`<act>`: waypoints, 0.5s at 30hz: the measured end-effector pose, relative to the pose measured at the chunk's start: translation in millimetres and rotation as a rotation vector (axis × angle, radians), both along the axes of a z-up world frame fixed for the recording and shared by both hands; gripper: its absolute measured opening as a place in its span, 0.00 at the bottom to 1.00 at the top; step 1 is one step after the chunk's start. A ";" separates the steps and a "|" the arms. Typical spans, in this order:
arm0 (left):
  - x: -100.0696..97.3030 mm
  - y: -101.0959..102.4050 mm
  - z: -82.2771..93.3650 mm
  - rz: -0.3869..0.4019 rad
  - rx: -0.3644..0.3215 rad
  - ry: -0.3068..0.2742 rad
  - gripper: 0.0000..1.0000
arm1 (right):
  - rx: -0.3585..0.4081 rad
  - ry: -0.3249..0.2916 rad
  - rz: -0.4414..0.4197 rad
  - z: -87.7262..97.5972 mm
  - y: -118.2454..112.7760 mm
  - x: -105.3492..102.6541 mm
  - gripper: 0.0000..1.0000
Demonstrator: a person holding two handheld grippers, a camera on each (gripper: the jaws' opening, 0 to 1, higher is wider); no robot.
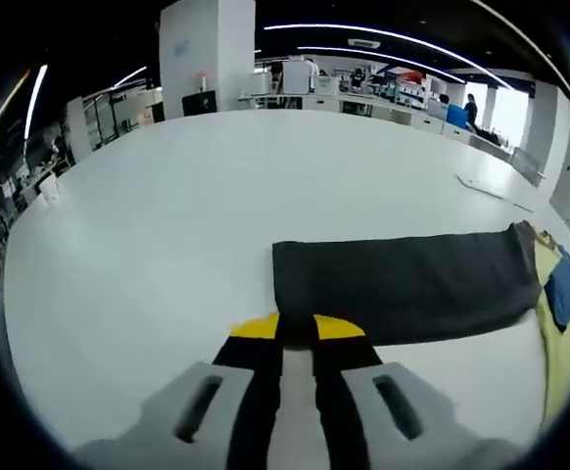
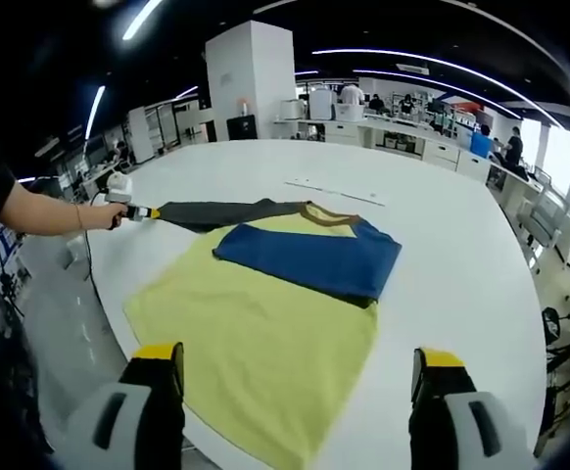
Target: Fold the garment on the visible template until the final outline fits inside the template.
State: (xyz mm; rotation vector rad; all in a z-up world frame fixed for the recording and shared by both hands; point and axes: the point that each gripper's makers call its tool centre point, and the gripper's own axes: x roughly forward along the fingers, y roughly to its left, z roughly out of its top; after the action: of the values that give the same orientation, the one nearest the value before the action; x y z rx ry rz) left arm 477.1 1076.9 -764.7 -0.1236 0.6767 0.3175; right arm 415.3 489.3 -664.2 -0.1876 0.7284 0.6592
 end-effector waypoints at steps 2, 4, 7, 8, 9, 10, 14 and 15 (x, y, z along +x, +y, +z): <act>1.7 -1.9 -0.2 -0.025 0.013 0.035 0.02 | 0.007 -0.002 0.001 0.2 1.4 0.5 0.97; 1.5 -3.7 0.4 -0.062 0.047 0.074 0.02 | 0.009 -0.001 0.000 0.0 2.2 0.9 0.97; 2.7 -8.9 3.6 -0.095 0.078 0.089 0.02 | 0.006 0.001 0.005 -0.1 3.2 0.4 0.96; 3.9 -11.8 6.9 -0.109 0.091 0.084 0.01 | 0.006 0.001 0.006 0.1 3.2 0.3 0.96; 4.4 -14.0 7.9 -0.114 0.093 0.084 0.01 | 0.007 0.000 0.006 0.6 3.2 0.2 0.96; 5.9 -18.1 12.1 -0.127 0.099 0.078 0.01 | 0.011 -0.003 0.006 1.6 3.0 0.3 0.96; 12.3 -30.2 24.5 -0.174 0.120 0.059 0.01 | 0.011 -0.012 0.014 4.1 2.8 -0.5 0.97; 13.9 -33.1 27.4 -0.185 0.123 0.053 0.01 | 0.012 -0.017 0.018 4.8 3.1 -0.6 0.97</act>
State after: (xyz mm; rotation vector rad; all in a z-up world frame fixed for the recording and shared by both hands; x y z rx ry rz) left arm 491.0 1043.8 -737.3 0.0646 0.7133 0.1843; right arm 414.7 492.4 -659.4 -0.1888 0.7074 0.6782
